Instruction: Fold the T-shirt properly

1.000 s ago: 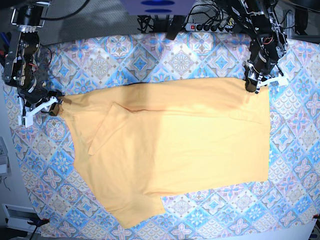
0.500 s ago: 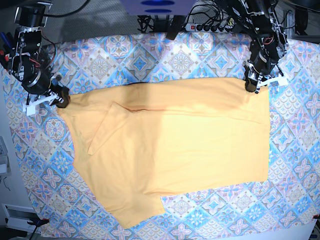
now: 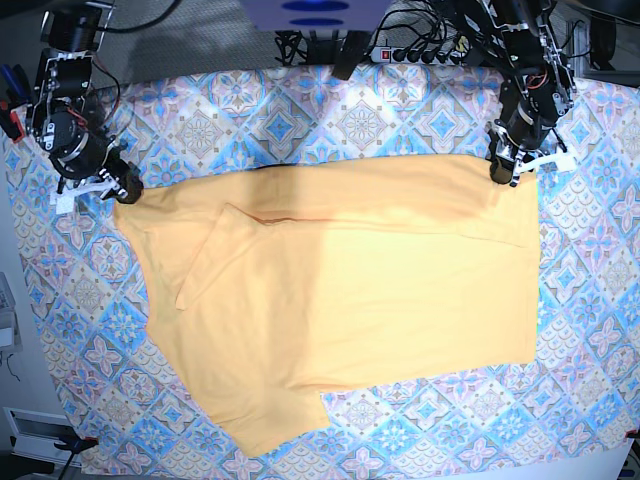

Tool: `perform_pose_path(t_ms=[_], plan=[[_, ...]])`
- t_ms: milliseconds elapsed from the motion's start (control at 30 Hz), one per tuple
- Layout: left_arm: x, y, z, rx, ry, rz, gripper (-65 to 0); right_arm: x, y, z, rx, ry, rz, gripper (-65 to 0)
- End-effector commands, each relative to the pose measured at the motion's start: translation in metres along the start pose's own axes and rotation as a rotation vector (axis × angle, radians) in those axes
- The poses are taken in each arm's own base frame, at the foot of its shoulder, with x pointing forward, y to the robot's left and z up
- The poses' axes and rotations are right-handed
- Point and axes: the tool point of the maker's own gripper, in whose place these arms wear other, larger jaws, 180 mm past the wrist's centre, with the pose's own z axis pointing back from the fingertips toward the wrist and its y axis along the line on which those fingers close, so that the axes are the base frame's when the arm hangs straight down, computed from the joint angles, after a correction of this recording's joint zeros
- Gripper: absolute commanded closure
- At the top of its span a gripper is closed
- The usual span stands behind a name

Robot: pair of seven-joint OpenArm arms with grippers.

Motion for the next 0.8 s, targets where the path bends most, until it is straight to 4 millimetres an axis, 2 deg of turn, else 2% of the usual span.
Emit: perform_pose_path(t_ms=[0, 267, 400, 500, 633, 767], plan=[[-0.004, 0.008, 0.000, 0.041, 0.018, -0.011, 0.0, 0.016, 0.000, 0.004, 0.004, -0.032, 0.008, -20.1], [-0.004, 0.008, 0.000, 0.041, 0.018, -0.011, 0.0, 0.019, 0.003, -0.003, 0.015, -0.038, -0.013, -20.1], [-0.004, 0.008, 0.000, 0.041, 0.018, -0.011, 0.0, 0.013, 0.008, -0.009, 0.030, -0.043, -0.034, -20.1], [-0.004, 0.008, 0.000, 0.041, 0.018, -0.011, 0.0, 0.027, 0.024, -0.014, 0.060, -0.066, -0.022, -20.1], [-0.004, 0.008, 0.000, 0.041, 0.018, -0.011, 0.0, 0.009, 0.014, -0.025, 0.046, -0.034, -0.089, -20.1], [-0.003, 0.009, 0.001, 0.042, 0.017, -0.012, 0.0, 0.016, 0.022, -0.033, 0.062, -0.045, -0.104, -20.0]])
